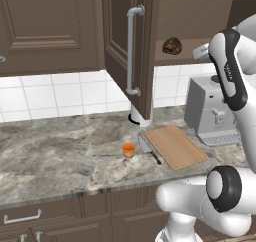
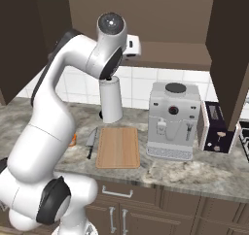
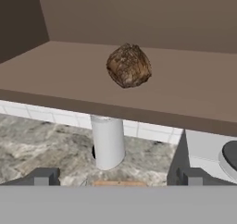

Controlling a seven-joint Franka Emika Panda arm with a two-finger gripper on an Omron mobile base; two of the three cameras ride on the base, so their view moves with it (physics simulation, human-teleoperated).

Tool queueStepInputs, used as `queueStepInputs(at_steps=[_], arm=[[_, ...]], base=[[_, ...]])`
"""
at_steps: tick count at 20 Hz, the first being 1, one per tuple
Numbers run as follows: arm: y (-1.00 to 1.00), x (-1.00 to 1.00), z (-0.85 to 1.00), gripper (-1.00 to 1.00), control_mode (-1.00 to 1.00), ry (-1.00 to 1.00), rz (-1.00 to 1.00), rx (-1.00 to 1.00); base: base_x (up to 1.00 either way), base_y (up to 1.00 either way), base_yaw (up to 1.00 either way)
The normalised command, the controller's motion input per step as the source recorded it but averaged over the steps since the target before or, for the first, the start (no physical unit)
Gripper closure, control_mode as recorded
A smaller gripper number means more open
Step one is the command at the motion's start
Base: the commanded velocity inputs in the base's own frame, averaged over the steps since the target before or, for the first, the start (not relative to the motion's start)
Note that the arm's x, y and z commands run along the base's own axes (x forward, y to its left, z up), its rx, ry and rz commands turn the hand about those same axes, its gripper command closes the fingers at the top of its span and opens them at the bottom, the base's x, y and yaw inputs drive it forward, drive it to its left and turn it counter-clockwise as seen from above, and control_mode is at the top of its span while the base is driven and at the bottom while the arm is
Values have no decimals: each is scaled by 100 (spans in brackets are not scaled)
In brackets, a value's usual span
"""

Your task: Pick the bread, place it on the cutting board, pick the jam, place it on the counter, and close the cabinet.

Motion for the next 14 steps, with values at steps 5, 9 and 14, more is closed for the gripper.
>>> queueStepInputs(at_steps=[5,9,14], arm=[[-5,18,0,-100,-100,-1,0,0],[-1,33,0,-100,-100,-3,0,0],[0,34,0,-100,-100,-3,0,0]], base=[[0,0,0],[0,0,0],[0,0,0]])
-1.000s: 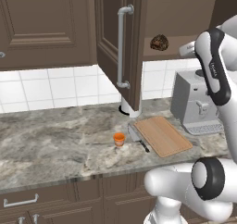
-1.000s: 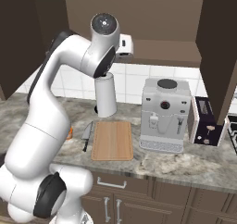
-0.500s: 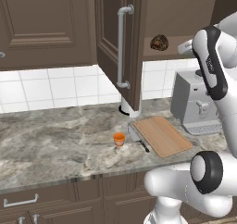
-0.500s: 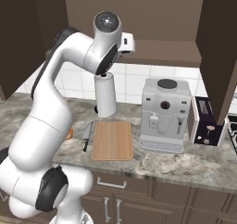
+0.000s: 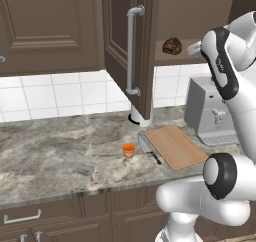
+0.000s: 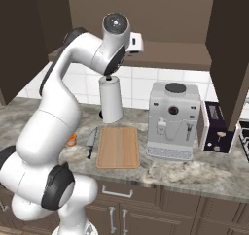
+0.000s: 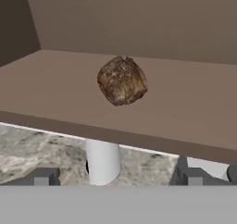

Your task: Pick the bread, place it on the cutting board, pick the jam, place it on the counter, and close the cabinet.

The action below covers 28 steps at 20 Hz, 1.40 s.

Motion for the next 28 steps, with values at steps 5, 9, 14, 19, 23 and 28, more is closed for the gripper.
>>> queueStepInputs(at_steps=[5,9,14,19,23,28], arm=[[0,28,0,-100,-100,-2,0,0],[-1,21,0,-100,-100,-1,0,0],[0,17,0,-100,-100,0,0,0],[0,18,0,-100,-100,0,0,0],[0,23,0,-100,-100,-1,1,0],[-1,23,0,-100,-100,-1,2,0]], base=[[0,0,0],[0,0,0],[0,0,0],[0,0,0],[0,0,0],[0,0,0]])
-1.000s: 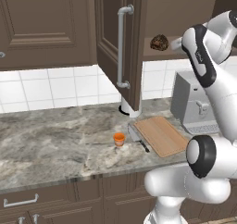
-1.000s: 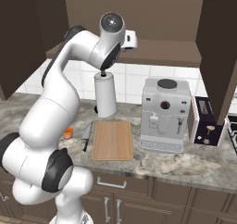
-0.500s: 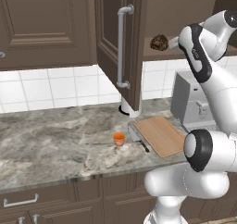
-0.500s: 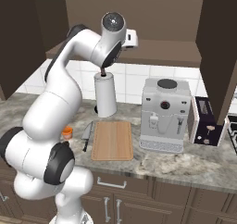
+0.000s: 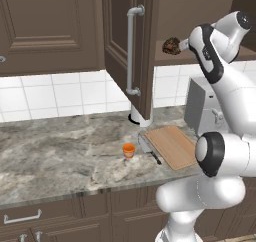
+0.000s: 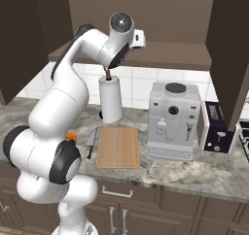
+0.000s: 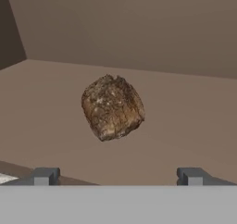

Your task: Pick the bread, place it on the cutting board, pick the jam, place it on the counter, and close the cabinet.

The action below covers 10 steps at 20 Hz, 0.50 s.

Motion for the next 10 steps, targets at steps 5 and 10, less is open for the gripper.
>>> queueStepInputs(at_steps=[5,10], arm=[[0,18,0,-100,-100,0,2,0],[0,15,0,-100,-100,0,3,0]], base=[[0,0,0],[0,0,0]])
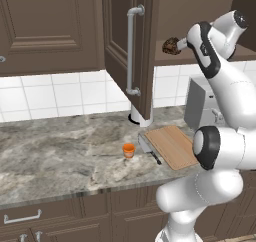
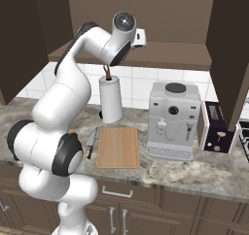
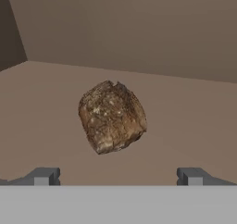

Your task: Pick the bread, place it on the cutting board, pick the jam, place it on the counter, and close the cabinet.

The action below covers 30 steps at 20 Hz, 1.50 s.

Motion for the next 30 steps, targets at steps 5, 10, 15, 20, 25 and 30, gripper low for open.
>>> queueStepInputs(at_steps=[5,10,15,20,25,30], arm=[[0,16,0,-100,-100,0,3,0],[0,14,-1,-100,-100,0,3,0],[0,13,-5,-100,-100,0,3,0],[0,13,-10,-100,-100,0,3,0],[0,11,-7,-100,-100,0,3,0],[0,20,0,-100,-100,0,2,0]], base=[[0,0,0],[0,0,0],[0,0,0],[0,0,0],[0,0,0],[0,0,0]])
